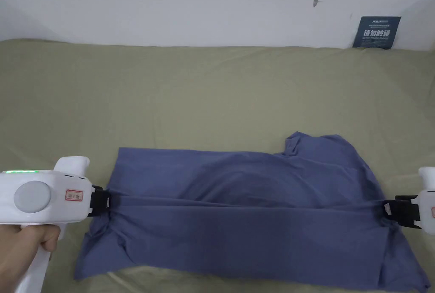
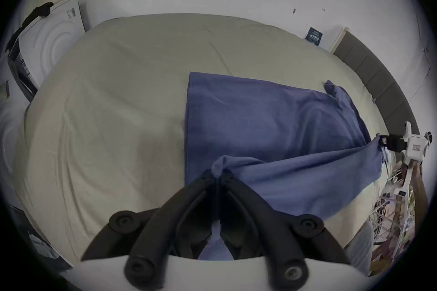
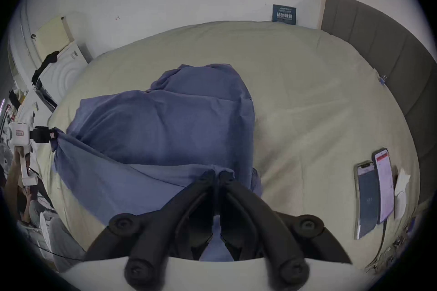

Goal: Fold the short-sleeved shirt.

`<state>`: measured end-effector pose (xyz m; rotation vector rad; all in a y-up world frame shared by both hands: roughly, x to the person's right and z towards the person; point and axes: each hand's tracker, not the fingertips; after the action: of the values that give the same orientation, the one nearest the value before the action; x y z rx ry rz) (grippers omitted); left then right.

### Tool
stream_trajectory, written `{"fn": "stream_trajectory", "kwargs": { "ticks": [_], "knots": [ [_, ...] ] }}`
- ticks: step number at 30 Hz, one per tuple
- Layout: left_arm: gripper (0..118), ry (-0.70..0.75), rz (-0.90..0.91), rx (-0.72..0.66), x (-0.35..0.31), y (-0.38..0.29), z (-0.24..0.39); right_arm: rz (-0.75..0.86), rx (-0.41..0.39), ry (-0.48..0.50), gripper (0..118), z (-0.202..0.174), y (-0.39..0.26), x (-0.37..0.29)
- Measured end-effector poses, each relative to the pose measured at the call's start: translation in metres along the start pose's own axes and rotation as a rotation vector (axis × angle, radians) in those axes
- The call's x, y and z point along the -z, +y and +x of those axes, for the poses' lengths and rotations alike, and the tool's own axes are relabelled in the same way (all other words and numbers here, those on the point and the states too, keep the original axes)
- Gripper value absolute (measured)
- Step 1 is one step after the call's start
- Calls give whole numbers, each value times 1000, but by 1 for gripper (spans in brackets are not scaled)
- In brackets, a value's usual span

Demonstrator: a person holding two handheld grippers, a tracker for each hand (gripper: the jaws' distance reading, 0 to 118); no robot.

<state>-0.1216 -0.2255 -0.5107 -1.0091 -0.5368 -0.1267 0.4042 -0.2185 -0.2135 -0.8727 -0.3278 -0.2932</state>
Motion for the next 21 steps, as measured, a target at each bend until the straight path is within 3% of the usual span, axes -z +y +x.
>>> {"fn": "stream_trajectory", "kwargs": {
  "ticks": [3, 4, 6, 7, 10, 12, 13, 14, 15, 16, 17, 21],
  "knots": [
    [4, -7, 0, -15, 11, 2, -1, -33, 28, 6, 7, 4, -2, 15],
    [25, -14, 0, -18, 12, 0, -1, -37, 36, 10, 18, 5, -4, 15],
    [103, 5, 19, -27, 9, -5, -1, -35, 55, -1, 69, 6, -10, 10],
    [118, 1, 20, -24, 7, -8, -2, -33, 54, -7, 91, 7, -13, 6],
    [114, 17, 57, -29, -11, -16, -2, 12, 63, 1, 94, 7, -24, -16],
    [106, 27, 86, -24, -27, -27, 1, 35, 69, 5, 87, 3, -32, -31],
    [84, 34, 100, -15, -34, -32, 3, 82, 67, -21, 55, 0, -38, -39],
    [54, 48, 108, -8, -40, -38, 5, 102, 60, -4, 11, -3, -43, -46],
    [13, 68, 131, -11, -47, -45, 7, 138, 46, -21, 1, -7, -49, -55],
    [0, 69, 138, -15, -51, -52, 8, 158, 27, -44, 1, -10, -54, -60],
    [0, 69, 131, -18, -52, -59, 8, 217, 21, -96, 1, -15, -64, -65],
    [0, 61, 111, -59, -53, -80, 0, 162, 24, -31, 1, -21, -84, -73]
  ]
}}
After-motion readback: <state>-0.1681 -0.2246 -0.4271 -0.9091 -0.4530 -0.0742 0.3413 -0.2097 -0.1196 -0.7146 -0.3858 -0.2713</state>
